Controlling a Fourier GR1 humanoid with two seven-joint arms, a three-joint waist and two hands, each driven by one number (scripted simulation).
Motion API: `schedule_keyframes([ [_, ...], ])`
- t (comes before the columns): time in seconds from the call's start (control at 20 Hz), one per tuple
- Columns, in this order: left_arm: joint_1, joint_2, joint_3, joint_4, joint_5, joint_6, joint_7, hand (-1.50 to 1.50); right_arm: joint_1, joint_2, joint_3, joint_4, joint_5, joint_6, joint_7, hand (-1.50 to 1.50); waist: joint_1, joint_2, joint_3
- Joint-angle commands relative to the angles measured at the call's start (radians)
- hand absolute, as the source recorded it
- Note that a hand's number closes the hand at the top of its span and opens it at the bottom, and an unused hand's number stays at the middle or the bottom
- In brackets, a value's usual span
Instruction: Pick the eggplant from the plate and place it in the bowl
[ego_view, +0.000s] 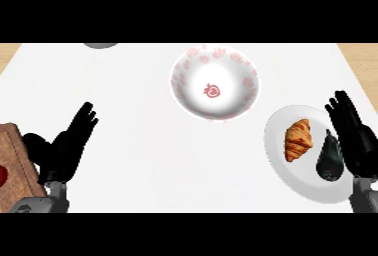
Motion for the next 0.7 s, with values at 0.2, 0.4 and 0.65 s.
schedule_keyframes([
  [0.2,-0.096,-0.051,-0.045,-0.040,-0.106,0.077,-0.066,0.00,0.004,0.007,0.043,0.025,0.014,-0.112,0.413,1.50,0.008,-0.005,0.008],
  [0.4,-0.071,-0.059,-0.064,-0.057,-0.097,0.060,-0.068,0.00,0.060,-0.091,-0.062,0.109,0.276,-0.447,0.385,-1.50,-0.015,-0.007,0.006],
  [0.65,-0.089,-0.078,-0.069,-0.041,-0.112,0.071,-0.075,0.00,0.122,0.139,-0.030,-0.138,0.317,-0.688,0.262,-1.50,-0.009,-0.011,0.009],
])
